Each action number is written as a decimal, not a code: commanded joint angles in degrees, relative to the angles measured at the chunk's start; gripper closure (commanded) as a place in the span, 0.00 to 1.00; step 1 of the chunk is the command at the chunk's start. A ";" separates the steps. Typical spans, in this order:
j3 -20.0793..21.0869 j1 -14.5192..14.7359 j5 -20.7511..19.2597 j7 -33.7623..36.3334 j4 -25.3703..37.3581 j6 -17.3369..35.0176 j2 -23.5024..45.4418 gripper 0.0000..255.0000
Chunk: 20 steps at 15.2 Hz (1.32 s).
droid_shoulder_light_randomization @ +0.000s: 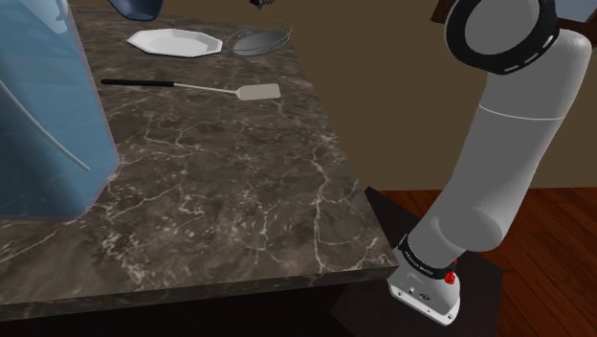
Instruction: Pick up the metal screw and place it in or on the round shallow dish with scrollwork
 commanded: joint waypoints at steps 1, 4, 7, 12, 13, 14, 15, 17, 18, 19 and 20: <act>-0.19 -0.82 0.53 -0.41 -3.33 2.28 -1.22 1.00; -0.28 -1.45 1.24 -0.13 -9.13 5.85 -3.48 1.00; -0.38 -1.91 1.76 0.12 -14.09 9.07 -5.27 1.00; -0.51 -2.34 2.28 0.43 -19.91 13.04 -7.15 1.00; -0.51 -2.34 2.27 0.43 -19.89 13.04 -7.14 1.00; -0.51 -2.34 2.27 0.43 -19.89 13.03 -7.14 1.00; -0.51 -2.34 2.27 0.43 -19.89 13.03 -7.14 1.00; -0.51 -2.34 2.27 0.43 -19.89 13.03 -7.14 1.00; -0.51 -2.34 2.27 0.43 -19.89 13.03 -7.14 1.00; -0.51 -2.34 2.27 0.43 -19.89 13.03 -7.14 1.00; -0.51 -2.34 2.27 0.43 -19.89 13.03 -7.14 0.00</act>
